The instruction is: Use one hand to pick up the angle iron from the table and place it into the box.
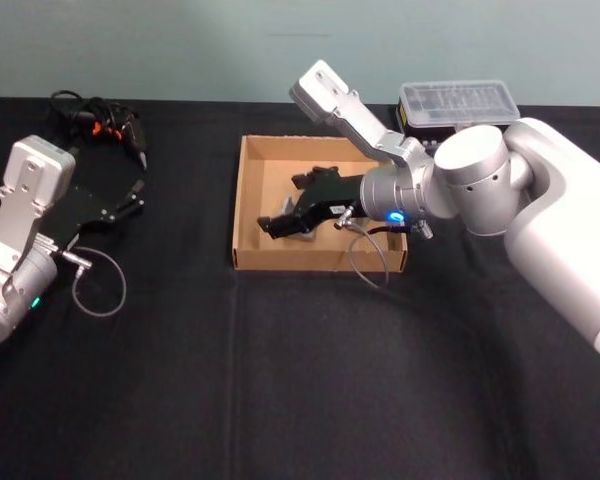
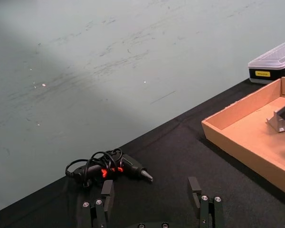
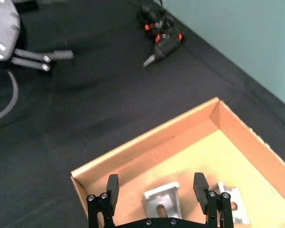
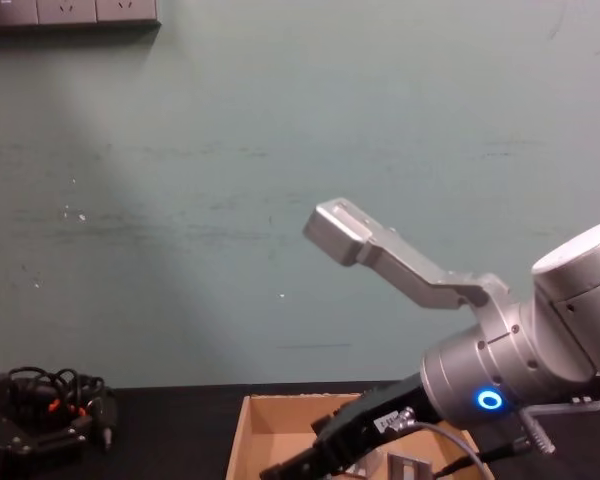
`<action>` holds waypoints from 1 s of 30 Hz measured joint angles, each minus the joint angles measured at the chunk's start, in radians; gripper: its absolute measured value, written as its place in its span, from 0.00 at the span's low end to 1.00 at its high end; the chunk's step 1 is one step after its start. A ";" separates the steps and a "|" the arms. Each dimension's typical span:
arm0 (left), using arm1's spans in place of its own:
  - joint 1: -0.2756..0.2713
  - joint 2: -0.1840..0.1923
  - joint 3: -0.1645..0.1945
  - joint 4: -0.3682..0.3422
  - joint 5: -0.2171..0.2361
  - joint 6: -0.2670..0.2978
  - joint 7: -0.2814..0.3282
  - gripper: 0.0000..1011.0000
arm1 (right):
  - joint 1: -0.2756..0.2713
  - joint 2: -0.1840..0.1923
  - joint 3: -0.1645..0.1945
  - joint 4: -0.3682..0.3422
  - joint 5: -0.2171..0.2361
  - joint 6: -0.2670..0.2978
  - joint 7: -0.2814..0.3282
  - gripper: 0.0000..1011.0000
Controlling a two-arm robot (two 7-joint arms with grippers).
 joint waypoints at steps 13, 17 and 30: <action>0.000 0.000 0.000 0.000 0.000 0.000 0.000 1.00 | -0.142 0.123 0.124 -0.263 0.126 -0.100 0.052 0.99; 0.000 0.000 0.000 0.000 0.000 0.000 0.000 1.00 | -0.225 0.177 0.170 -0.362 0.158 -0.164 0.014 0.99; 0.000 0.000 0.000 0.000 0.000 0.000 0.000 1.00 | -0.485 0.262 0.277 -0.549 0.088 -0.339 -0.214 0.99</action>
